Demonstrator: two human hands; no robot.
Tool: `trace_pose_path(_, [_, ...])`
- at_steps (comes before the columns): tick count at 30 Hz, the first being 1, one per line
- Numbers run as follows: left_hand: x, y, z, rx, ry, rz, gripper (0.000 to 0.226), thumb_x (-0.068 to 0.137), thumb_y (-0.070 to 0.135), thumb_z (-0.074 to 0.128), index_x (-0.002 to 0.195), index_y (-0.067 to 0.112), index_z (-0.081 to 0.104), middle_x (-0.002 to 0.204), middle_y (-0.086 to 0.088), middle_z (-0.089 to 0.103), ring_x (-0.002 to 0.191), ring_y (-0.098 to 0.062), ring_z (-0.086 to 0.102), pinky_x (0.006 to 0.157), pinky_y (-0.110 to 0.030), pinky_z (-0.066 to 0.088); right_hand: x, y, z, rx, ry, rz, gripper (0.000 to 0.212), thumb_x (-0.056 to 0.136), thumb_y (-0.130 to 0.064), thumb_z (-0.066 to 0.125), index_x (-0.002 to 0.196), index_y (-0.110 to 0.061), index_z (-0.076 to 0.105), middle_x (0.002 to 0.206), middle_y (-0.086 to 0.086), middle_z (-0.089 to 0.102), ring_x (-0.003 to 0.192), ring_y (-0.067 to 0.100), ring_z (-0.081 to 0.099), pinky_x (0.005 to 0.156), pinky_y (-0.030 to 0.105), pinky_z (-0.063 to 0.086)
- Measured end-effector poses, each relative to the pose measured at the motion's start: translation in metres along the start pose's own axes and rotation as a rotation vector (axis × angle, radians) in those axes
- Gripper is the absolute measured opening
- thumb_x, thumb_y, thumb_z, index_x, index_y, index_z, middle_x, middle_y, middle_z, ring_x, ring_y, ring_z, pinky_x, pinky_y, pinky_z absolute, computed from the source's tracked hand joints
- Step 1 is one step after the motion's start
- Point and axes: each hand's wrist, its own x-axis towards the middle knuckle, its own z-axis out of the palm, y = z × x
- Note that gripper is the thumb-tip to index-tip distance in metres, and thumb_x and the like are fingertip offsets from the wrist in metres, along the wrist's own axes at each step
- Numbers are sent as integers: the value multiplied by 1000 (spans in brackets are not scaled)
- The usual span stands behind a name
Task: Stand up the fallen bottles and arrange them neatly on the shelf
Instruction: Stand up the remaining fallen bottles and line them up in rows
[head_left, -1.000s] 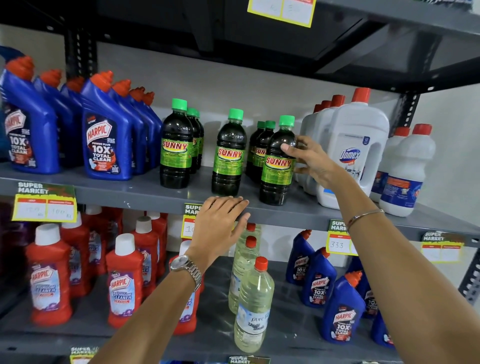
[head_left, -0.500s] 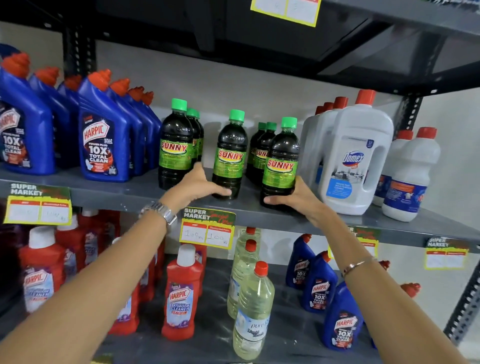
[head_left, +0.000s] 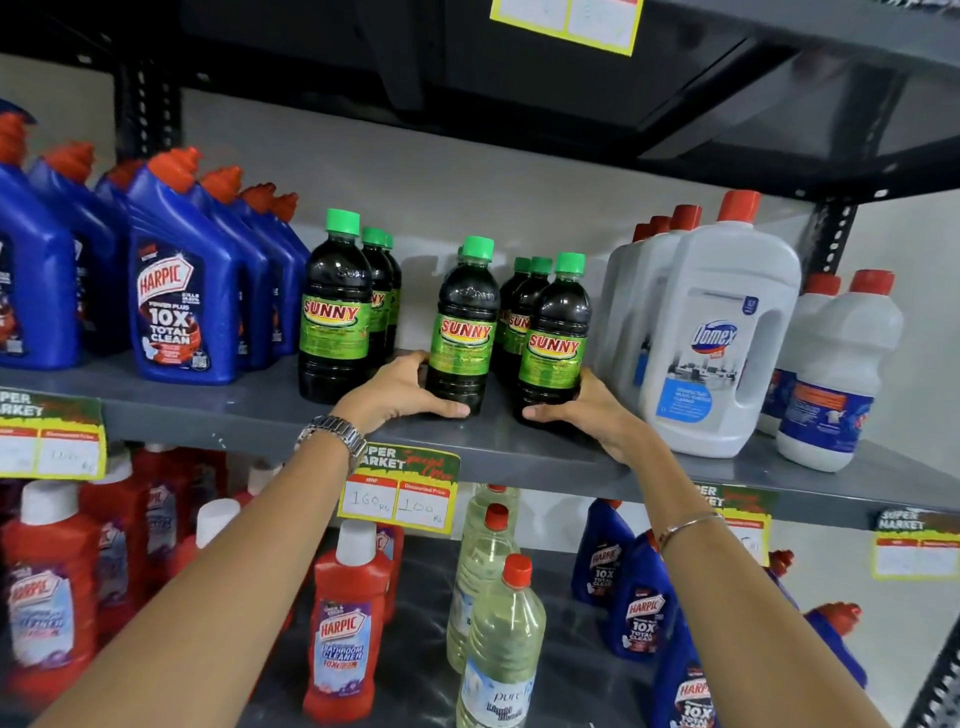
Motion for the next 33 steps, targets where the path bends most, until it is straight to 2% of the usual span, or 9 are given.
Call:
trace_pose_path(4, [3,-3,2,-51,15,1,79,62,21,86,130,14,46,127,-6,58,106,-14,51,92,-26,38,6,5,-1,-3,19,29,73,62,-8,83,126,-11,49,120,6,62,109,17,57,89,23,41])
trace_pose_path(11, [2,-7,1,-84,44,-11,78,60,19,87,128,15,48,123,-5,60,110,-17,54,96,-29,40,5,8,-2,15,43,46,80,59,-9,84,129,-8,44,123,9,61,114,21,56,104,35,40])
trace_pose_path(17, [-3,-7,1,-32,78,14,79,61,22,86,129,12,47,124,-7,59,112,-19,54,95,-29,40,3,6,-1,31,14,19,67,63,-6,81,119,-13,45,108,1,61,94,7,57,75,14,40])
trace_pose_path(21, [-6,-4,1,-24,66,2,81,63,22,86,132,11,45,127,-8,58,115,-21,53,102,-35,40,4,7,-1,42,0,11,65,64,-2,79,120,-12,48,109,4,62,94,7,57,76,16,41])
trace_pose_path(26, [-6,-4,2,-8,58,-5,81,64,24,85,133,13,43,129,-8,57,115,-21,52,98,-31,39,5,7,-1,54,-8,5,59,65,0,78,113,-17,48,113,7,62,94,6,57,72,13,40])
trace_pose_path(28, [-6,-3,1,-1,66,-10,90,63,24,86,137,12,36,134,-9,53,120,-21,49,101,-32,38,3,4,0,31,1,24,63,65,-1,78,117,-14,45,117,9,60,99,12,57,76,17,39])
trace_pose_path(30, [-10,-1,-1,11,54,-26,109,63,27,85,146,10,17,146,-12,38,132,-24,37,109,-38,31,-4,0,0,5,3,72,73,63,-6,80,123,-11,39,126,10,55,101,13,54,78,19,40])
trace_pose_path(32, [-21,-1,-5,57,65,-22,119,65,34,83,149,12,2,154,-15,17,140,-27,21,114,-44,23,-16,-2,-1,13,67,141,98,60,-21,84,136,-8,25,139,10,45,117,20,48,93,28,41])
trace_pose_path(33, [-29,-3,-7,76,111,23,116,67,36,81,148,13,2,154,-15,14,140,-27,20,113,-45,23,-24,-2,0,-16,139,161,109,59,-30,85,142,-9,17,144,11,39,126,23,43,102,35,37])
